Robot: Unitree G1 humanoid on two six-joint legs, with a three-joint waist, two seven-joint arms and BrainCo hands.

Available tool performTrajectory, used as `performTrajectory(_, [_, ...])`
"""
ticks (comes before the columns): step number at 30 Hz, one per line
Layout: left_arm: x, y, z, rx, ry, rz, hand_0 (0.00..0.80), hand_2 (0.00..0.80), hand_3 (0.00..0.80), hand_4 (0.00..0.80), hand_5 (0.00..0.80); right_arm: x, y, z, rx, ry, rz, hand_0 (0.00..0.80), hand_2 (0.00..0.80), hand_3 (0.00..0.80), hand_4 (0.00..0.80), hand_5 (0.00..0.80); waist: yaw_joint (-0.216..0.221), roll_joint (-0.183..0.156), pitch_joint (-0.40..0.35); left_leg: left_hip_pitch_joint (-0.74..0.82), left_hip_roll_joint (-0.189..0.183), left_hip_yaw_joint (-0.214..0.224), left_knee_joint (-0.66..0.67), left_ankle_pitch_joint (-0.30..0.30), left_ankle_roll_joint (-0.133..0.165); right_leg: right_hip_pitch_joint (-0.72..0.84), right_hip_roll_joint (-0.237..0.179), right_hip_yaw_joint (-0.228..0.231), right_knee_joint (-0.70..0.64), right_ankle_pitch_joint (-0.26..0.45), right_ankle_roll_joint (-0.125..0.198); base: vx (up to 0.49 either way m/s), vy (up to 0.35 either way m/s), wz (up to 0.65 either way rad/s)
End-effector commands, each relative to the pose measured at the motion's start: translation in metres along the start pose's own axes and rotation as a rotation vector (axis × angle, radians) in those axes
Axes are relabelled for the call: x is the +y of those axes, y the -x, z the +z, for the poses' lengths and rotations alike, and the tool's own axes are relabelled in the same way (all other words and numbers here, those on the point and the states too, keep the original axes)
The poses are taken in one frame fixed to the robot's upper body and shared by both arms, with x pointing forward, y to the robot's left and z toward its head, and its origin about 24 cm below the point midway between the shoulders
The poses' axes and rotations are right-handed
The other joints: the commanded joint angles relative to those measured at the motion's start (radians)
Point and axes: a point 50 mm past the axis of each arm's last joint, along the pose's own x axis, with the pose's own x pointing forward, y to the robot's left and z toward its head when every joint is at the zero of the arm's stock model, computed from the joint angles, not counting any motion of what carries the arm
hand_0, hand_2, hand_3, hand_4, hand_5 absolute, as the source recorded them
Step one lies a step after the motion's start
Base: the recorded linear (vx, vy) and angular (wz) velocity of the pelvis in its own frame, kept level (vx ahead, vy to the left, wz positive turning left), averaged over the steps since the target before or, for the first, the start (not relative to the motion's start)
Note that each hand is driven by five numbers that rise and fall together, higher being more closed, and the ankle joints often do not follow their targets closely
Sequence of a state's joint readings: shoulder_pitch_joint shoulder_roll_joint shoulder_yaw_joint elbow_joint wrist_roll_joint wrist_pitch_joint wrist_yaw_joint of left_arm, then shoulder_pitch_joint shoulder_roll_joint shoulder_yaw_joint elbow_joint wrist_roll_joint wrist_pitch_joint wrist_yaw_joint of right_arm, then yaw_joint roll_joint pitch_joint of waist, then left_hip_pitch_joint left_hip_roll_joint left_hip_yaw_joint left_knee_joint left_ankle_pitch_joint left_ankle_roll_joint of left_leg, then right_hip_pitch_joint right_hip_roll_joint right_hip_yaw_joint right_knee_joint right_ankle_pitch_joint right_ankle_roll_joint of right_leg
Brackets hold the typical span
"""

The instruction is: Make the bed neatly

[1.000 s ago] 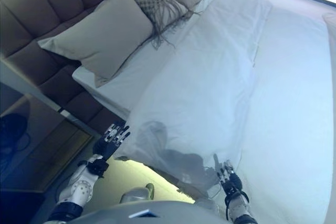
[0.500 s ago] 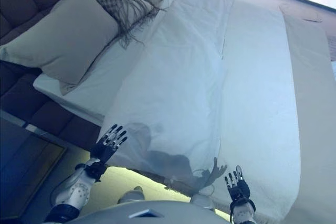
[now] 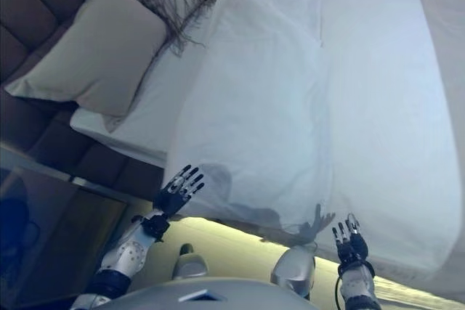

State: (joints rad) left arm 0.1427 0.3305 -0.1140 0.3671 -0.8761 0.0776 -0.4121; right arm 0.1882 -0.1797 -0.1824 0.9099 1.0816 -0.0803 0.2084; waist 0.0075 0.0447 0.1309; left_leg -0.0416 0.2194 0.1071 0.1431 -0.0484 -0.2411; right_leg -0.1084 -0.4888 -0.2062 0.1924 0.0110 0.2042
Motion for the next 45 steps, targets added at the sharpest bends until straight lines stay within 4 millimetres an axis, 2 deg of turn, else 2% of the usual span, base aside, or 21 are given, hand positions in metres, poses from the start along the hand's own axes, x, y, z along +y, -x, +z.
performTrajectory(1, [-0.003,0.008,0.036,-0.132,-0.094,-0.05,0.0,0.0,0.0,0.0,0.0,0.026,-0.005,0.009,-0.011,-0.041,0.127,0.0,0.0,0.0,0.0,0.0,0.019,0.036,-0.032,-0.029,0.071,-0.068,-0.108,0.15,0.082,0.039,0.002,0.068,0.099,-0.039,0.024,0.036,0.065,-0.06])
performTrajectory(4, [-0.002,0.009,0.041,-0.156,-0.109,-0.046,0.0,0.0,0.0,0.0,0.0,0.026,-0.004,0.004,0.008,-0.045,0.144,0.0,0.0,0.0,0.0,0.0,0.022,0.031,-0.031,-0.038,0.077,-0.073,-0.112,0.157,0.08,0.045,0.009,0.058,0.088,-0.037,0.025,0.014,0.03,0.13])
performTrajectory(5, [-0.002,0.007,0.044,-0.177,-0.1,-0.034,0.0,0.0,0.0,0.0,0.0,0.026,-0.004,0.001,0.05,0.0,0.151,0.0,0.0,0.0,0.0,0.0,0.03,0.028,-0.023,-0.047,0.098,-0.083,-0.116,0.168,0.07,0.046,0.021,0.047,0.085,-0.038,0.024,0.089,0.19,0.52])
performTrajectory(6, [-0.003,0.007,0.039,-0.188,-0.087,-0.036,0.0,0.0,0.0,0.0,0.0,0.037,-0.008,0.005,0.066,0.091,0.202,0.0,0.0,0.0,0.0,0.0,0.041,0.023,-0.009,-0.058,0.127,-0.102,-0.108,0.177,0.057,0.058,0.04,0.051,0.067,-0.045,0.03,0.111,0.254,0.51])
performTrajectory(8, [-0.003,0.008,0.035,-0.187,-0.095,-0.032,0.0,0.0,0.0,0.0,0.0,0.042,-0.008,0.01,0.042,0.1,0.217,0.0,0.0,0.0,0.0,0.0,0.05,0.015,-0.005,-0.075,0.126,-0.115,-0.079,0.164,0.054,0.072,0.04,0.047,0.043,-0.033,0.038,0.075,0.21,0.0])
performTrajectory(10, [-0.002,0.01,0.036,-0.175,-0.145,-0.041,0.0,0.0,0.0,0.0,0.0,0.038,-0.006,0.017,0.0,0.05,0.212,0.0,0.0,0.0,0.0,0.0,0.062,0.001,-0.004,-0.095,0.105,-0.131,-0.032,0.127,0.059,0.081,0.021,0.046,0.015,0.001,0.048,0.058,0.157,0.02])
performTrajectory(13, [0.002,0.013,0.038,-0.149,-0.236,-0.022,0.0,0.0,0.0,0.0,0.0,0.035,-0.005,0.021,-0.054,0.016,0.203,0.0,0.0,0.0,0.0,0.0,0.071,-0.015,-0.008,-0.108,0.059,-0.124,0.025,0.076,0.079,0.1,-0.018,0.047,-0.029,0.067,0.058,0.083,0.172,0.1])
performTrajectory(15, [0.007,0.018,0.043,-0.144,-0.31,0.023,0.0,0.0,0.0,0.0,0.0,0.04,-0.006,0.022,-0.064,0.023,0.205,0.0,0.0,0.0,0.0,0.0,0.087,-0.027,-0.016,-0.101,0.024,-0.079,0.057,0.039,0.101,0.103,-0.043,-0.006,-0.038,0.122,0.058,0.107,0.187,0.0])
performTrajectory(16, [0.011,0.021,0.045,-0.158,-0.336,0.076,0.0,0.0,0.0,0.0,0.0,0.049,-0.01,0.021,-0.05,0.039,0.218,0.0,0.0,0.0,0.0,0.0,0.096,-0.032,-0.018,-0.078,0.007,-0.048,0.059,0.012,0.118,0.074,-0.039,-0.036,0.002,0.133,0.057,0.085,0.169,-0.13])
performTrajectory(18, [0.013,0.023,0.045,-0.162,-0.377,0.125,0.0,0.0,0.0,0.0,0.0,0.055,-0.012,0.019,-0.051,0.017,0.216,0.0,0.0,0.0,0.0,0.0,0.093,-0.036,-0.024,-0.055,-0.014,-0.024,0.043,-0.001,0.138,0.034,0.003,-0.022,0.046,0.09,0.045,0.05,0.097,-0.73])
performTrajectory(21, [0.018,0.022,0.042,-0.184,-0.388,0.206,0.0,0.0,0.0,0.0,0.0,0.053,-0.009,0.008,-0.015,-0.005,0.247,0.0,0.0,0.0,0.0,0.0,0.078,-0.046,-0.042,-0.037,-0.033,0.005,-0.005,0.018,0.155,0.028,0.148,-0.065,0.033,-0.017,0.005,0.029,-0.08,-0.88])
performTrajectory(22, [0.018,0.019,0.04,-0.186,-0.379,0.214,0.0,0.0,0.0,0.0,0.0,0.05,-0.008,0.005,-0.006,-0.007,0.243,0.0,0.0,0.0,0.0,0.0,0.069,-0.048,-0.046,-0.038,-0.037,0.001,-0.015,0.026,0.155,0.027,0.178,-0.049,0.018,-0.026,-0.003,0.017,-0.115,-0.39])
performTrajectory(23, [0.018,0.018,0.04,-0.187,-0.375,0.214,0.0,0.0,0.0,0.0,0.0,0.049,-0.008,0.005,-0.004,-0.008,0.242,0.0,0.0,0.0,0.0,0.0,0.065,-0.048,-0.049,-0.042,-0.038,-0.002,-0.018,0.031,0.156,0.023,0.186,-0.039,0.011,-0.023,-0.006,0.035,-0.134,-0.4])
performTrajectory(24, [0.015,0.012,0.037,-0.185,-0.342,0.204,0.0,0.0,0.0,0.0,0.0,0.043,-0.005,0.003,-0.001,-0.016,0.233,0.0,0.0,0.0,0.0,0.0,0.047,-0.045,-0.048,-0.051,-0.041,-0.022,-0.023,0.048,0.153,0.021,0.219,0.007,-0.005,-0.029,-0.015,0.021,-0.142,-0.36])
performTrajectory(30, [0.002,-0.004,0.028,-0.178,-0.324,0.159,0.0,0.0,0.0,0.0,0.0,0.034,-0.004,0.001,-0.006,-0.021,0.201,0.0,0.0,0.0,0.0,0.0,0.047,-0.032,-0.046,-0.051,-0.024,-0.065,-0.072,0.107,0.121,0.085,0.291,-0.011,-0.096,-0.028,-0.062,0.024,-0.141,0.06])
performTrajectory(33, [0.0,-0.004,0.028,-0.177,-0.423,0.174,0.0,0.0,0.0,0.0,0.0,0.034,-0.005,0.007,-0.017,-0.027,0.186,0.0,0.0,0.0,0.0,0.0,0.043,-0.034,-0.044,-0.063,-0.016,-0.079,0.003,0.095,0.113,0.091,0.296,-0.003,-0.075,-0.047,-0.083,0.048,-0.035,0.25])
performTrajectory(35, [-0.001,0.001,0.033,-0.193,-0.595,0.197,0.0,0.0,0.0,0.0,0.0,0.037,-0.006,0.012,-0.028,-0.017,0.196,0.0,0.0,0.0,0.0,0.0,0.048,-0.026,-0.029,-0.089,-0.015,-0.118,0.073,0.112,0.11,0.098,0.31,0.012,-0.061,-0.062,-0.099,0.05,0.01,0.1])
performTrajectory(37, [-0.003,0.001,0.037,-0.206,-0.744,0.211,0.0,0.0,0.0,0.0,0.0,0.042,-0.008,0.018,-0.045,-0.022,0.203,0.0,0.0,0.0,0.0,0.0,0.049,-0.012,-0.023,-0.083,-0.003,-0.126,0.021,0.129,0.111,0.094,0.313,0.018,-0.044,-0.073,-0.098,0.021,0.13,0.06])
performTrajectory(38, [-0.009,-0.006,0.048,-0.241,-0.862,0.219,0.0,0.0,0.0,0.0,0.0,0.051,-0.011,0.027,-0.079,-0.03,0.222,0.0,0.0,0.0,0.0,0.0,0.045,0.003,-0.01,-0.1,0.007,-0.139,-0.007,0.168,0.104,0.082,0.306,0.021,-0.029,-0.085,-0.093,-0.071,0.238,0.15])
performTrajectory(40, [-0.014,-0.016,0.059,-0.297,-1.019,0.248,0.0,0.0,0.0,0.0,0.0,0.06,-0.016,0.034,-0.101,-0.018,0.237,0.0,0.0,0.0,0.0,0.0,0.035,0.014,0.003,-0.109,0.004,-0.148,-0.026,0.146,0.101,0.051,0.279,0.032,-0.004,-0.093,-0.078,-0.076,0.252,0.18])
performTrajectory(45, [-0.026,-0.028,0.071,-0.4,-1.284,0.317,0.0,0.0,0.0,0.0,0.0,0.072,-0.024,0.037,-0.1,0.01,0.252,0.0,0.0,0.0,0.0,0.0,0.021,0.009,0.024,-0.124,-0.012,-0.096,-0.021,0.099,0.097,0.0,0.212,0.038,-0.01,-0.048,-0.026,-0.012,0.166,-0.16])
